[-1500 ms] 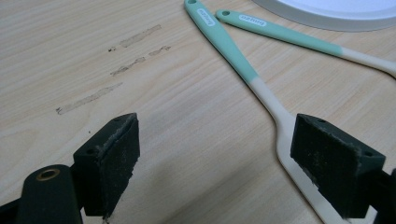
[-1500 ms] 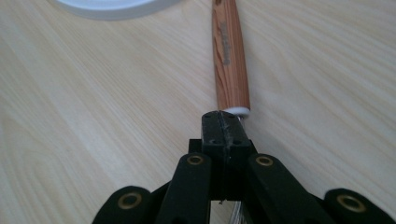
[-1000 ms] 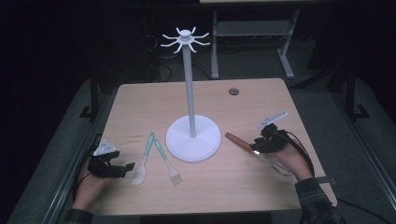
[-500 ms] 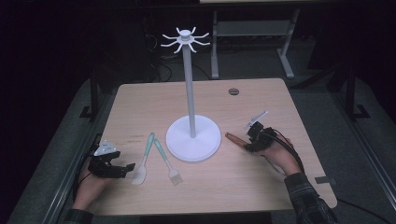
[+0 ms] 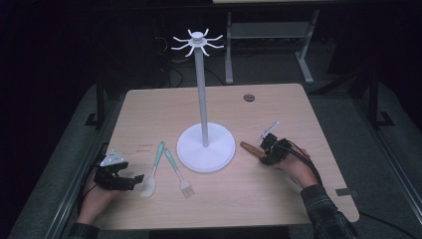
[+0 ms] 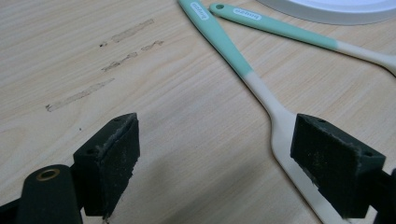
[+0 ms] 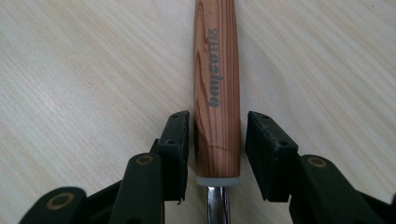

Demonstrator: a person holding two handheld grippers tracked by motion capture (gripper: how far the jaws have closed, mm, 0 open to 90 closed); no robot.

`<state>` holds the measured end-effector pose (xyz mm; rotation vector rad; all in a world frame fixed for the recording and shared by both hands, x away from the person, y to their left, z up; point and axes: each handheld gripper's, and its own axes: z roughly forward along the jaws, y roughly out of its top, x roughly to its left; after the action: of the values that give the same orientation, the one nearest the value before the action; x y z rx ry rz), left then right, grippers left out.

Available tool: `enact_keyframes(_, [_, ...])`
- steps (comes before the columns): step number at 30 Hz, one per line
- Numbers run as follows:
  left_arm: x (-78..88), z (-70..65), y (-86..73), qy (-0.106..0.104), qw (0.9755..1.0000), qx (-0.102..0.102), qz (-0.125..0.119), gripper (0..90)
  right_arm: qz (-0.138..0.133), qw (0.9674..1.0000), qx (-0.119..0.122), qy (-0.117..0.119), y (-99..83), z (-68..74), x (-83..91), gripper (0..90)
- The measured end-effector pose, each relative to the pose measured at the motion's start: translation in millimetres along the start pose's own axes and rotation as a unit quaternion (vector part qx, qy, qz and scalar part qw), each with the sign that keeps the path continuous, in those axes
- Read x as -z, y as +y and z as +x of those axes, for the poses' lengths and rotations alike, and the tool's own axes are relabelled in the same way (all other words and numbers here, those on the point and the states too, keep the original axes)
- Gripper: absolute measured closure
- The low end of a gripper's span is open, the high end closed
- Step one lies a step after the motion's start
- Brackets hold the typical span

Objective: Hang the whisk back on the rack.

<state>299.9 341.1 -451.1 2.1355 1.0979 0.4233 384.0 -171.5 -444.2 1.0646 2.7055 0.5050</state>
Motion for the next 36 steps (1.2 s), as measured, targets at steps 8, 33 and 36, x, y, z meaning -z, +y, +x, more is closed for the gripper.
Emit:
enact_keyframes(8, [-0.2, -0.1, 0.2, -0.001, 1.0, 0.0, 0.001, 15.5, -0.002, 0.9998, -0.014, 0.017, -1.0, -3.6, -0.2, 67.8])
enact_keyframes(33, [2.0, 1.0, 0.4, -0.001, 1.0, 0.001, -0.006, 15.3, -0.096, 0.9902, -0.06, 0.081, -11.0, -16.3, 27.1, 70.2])
enact_keyframes(36, [2.6, 0.6, 0.5, -0.001, 1.0, 0.003, -0.005, 15.3, -0.12, 0.9865, -0.068, 0.088, -12.8, -18.4, 33.7, 70.2])
